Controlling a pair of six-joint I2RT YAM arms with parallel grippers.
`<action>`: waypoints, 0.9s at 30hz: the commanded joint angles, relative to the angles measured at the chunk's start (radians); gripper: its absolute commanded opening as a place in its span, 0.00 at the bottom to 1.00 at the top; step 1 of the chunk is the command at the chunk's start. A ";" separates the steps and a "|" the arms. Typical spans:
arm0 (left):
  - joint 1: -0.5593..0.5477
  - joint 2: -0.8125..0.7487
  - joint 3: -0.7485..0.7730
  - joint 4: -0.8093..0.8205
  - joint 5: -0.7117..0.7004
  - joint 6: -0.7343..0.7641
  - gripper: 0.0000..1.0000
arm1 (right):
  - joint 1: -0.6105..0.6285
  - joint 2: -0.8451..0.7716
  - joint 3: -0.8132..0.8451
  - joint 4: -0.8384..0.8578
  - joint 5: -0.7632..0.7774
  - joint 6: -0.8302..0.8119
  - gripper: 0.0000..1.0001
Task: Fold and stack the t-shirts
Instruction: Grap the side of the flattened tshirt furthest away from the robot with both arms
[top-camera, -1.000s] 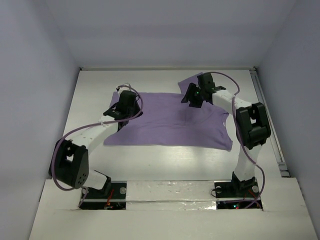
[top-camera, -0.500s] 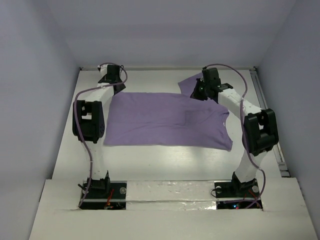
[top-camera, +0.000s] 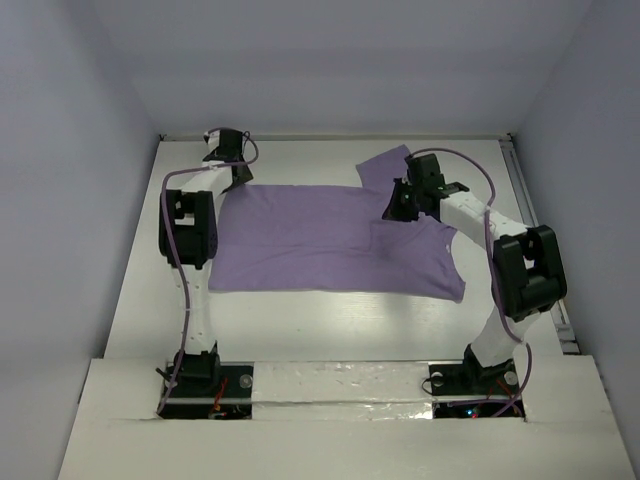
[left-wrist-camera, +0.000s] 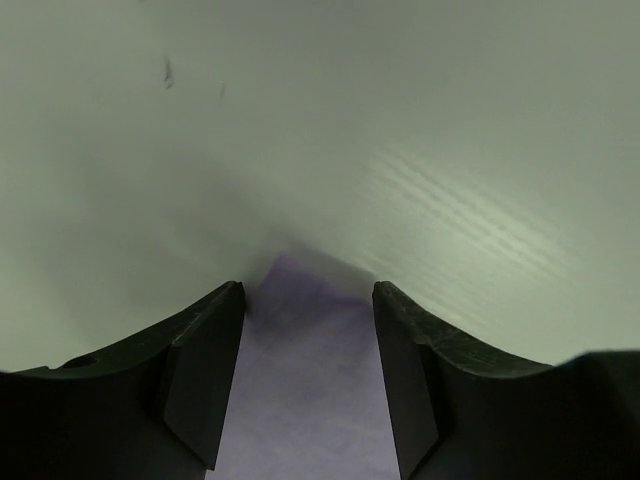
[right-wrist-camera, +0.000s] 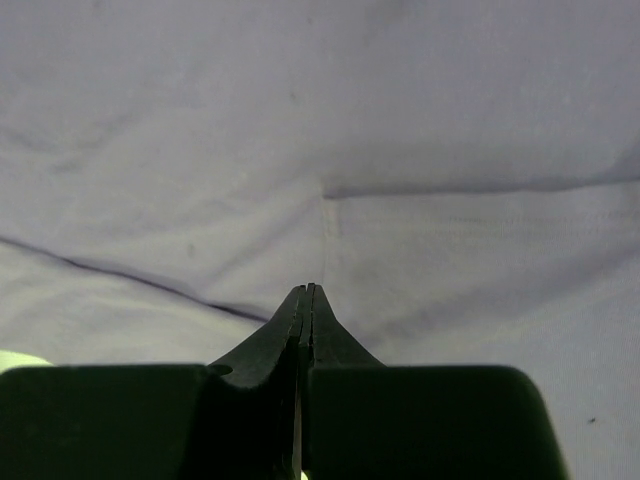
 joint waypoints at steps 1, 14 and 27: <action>0.010 0.042 0.092 -0.027 0.037 0.022 0.51 | -0.001 -0.028 -0.005 0.024 -0.034 0.004 0.00; 0.019 0.085 0.160 -0.098 0.026 0.006 0.11 | -0.012 0.032 0.140 -0.022 0.065 -0.017 0.02; 0.019 -0.038 0.056 -0.108 -0.017 -0.005 0.00 | -0.225 0.502 0.812 -0.116 0.120 -0.028 0.60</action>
